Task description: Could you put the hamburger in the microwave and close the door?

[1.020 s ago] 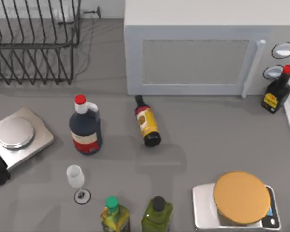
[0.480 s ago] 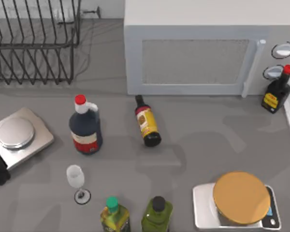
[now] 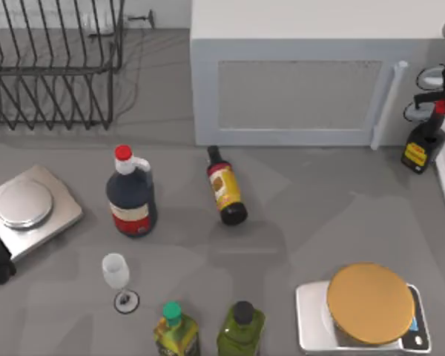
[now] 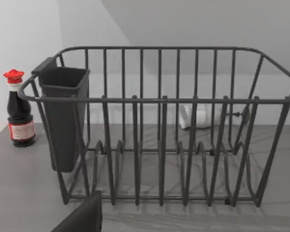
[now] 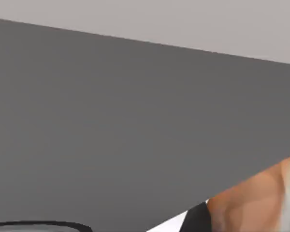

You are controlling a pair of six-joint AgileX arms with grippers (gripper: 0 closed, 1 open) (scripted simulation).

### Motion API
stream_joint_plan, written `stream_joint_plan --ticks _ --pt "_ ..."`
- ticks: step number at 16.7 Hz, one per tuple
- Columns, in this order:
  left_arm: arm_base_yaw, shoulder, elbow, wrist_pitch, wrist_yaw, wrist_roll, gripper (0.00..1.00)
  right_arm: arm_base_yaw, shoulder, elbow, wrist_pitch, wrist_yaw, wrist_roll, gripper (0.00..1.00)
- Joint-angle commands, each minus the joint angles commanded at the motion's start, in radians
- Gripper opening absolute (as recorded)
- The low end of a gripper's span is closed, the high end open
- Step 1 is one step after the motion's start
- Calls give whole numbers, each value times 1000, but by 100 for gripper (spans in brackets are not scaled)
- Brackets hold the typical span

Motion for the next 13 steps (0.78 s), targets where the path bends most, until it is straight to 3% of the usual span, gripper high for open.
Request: stream_joint_plan --ticks 7,13 --pt "0 0 0 0 0 0 100 315 263 -57 431 162 253 0" --pt "0 0 0 0 0 0 100 365 318 -63 530 218 310 0"
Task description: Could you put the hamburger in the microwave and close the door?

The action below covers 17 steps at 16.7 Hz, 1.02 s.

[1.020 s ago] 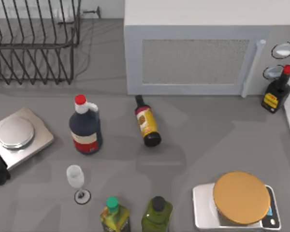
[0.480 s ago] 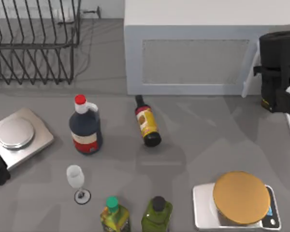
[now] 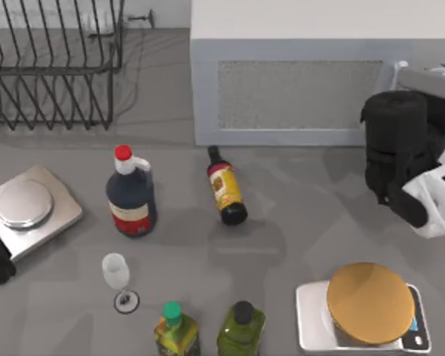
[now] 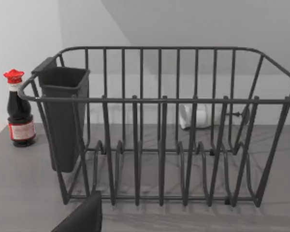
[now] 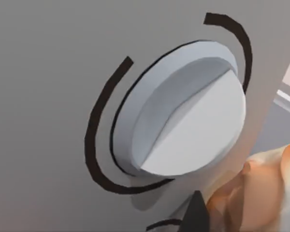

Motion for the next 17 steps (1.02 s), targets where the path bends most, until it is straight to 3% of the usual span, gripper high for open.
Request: stream_joint_plan --ticks 3,16,17 --pt "0 0 0 0 0 0 100 0 0 0 0 0 0 0" --pt "0 0 0 0 0 0 100 0 0 0 0 0 0 98" --pt "0 0 0 0 0 0 100 0 0 0 0 0 0 100"
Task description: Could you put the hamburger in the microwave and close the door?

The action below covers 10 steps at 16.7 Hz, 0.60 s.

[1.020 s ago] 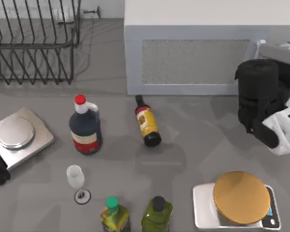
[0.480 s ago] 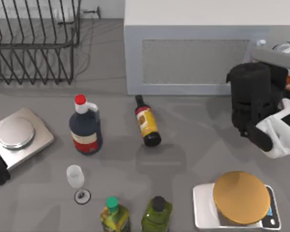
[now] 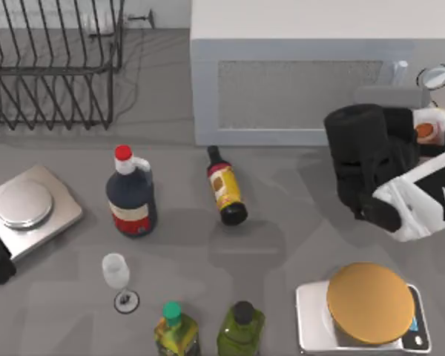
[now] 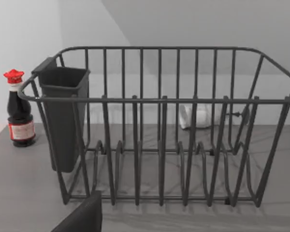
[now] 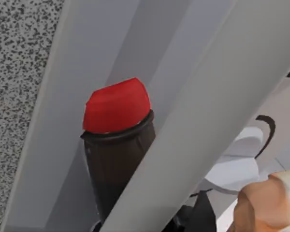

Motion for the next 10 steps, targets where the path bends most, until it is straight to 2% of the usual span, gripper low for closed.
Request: stream_joint_plan --ticks 8,10 --pt "0 0 0 0 0 0 100 0 0 0 0 0 0 100" --pt "0 0 0 0 0 0 85 0 0 0 0 0 0 100"
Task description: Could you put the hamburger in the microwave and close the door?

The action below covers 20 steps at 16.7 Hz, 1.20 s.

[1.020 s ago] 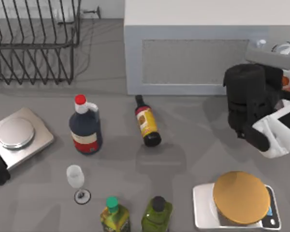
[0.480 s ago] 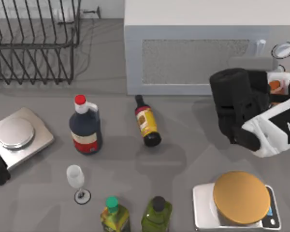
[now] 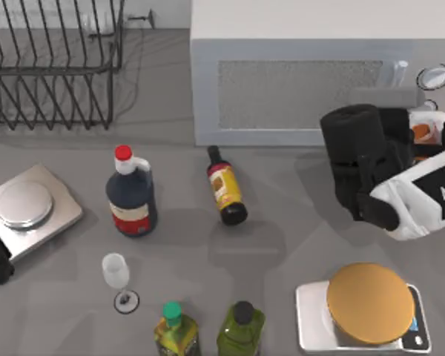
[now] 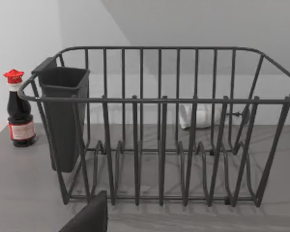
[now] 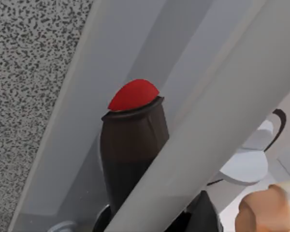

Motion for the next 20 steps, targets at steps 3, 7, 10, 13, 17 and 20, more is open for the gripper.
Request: stream_joint_plan --ticks 3,7,10,13,17,20 --pt "0 0 0 0 0 0 62 0 0 0 0 0 0 100" --pt "0 0 0 0 0 0 32 0 0 0 0 0 0 100" --pt "0 0 0 0 0 0 10 0 0 0 0 0 0 100" --pt "0 0 0 0 0 0 0 0 0 0 0 0 0 100" --pt "0 0 0 0 0 0 0 0 0 0 0 0 0 100" --pt "0 0 0 0 0 0 0 0 0 0 0 0 0 100"
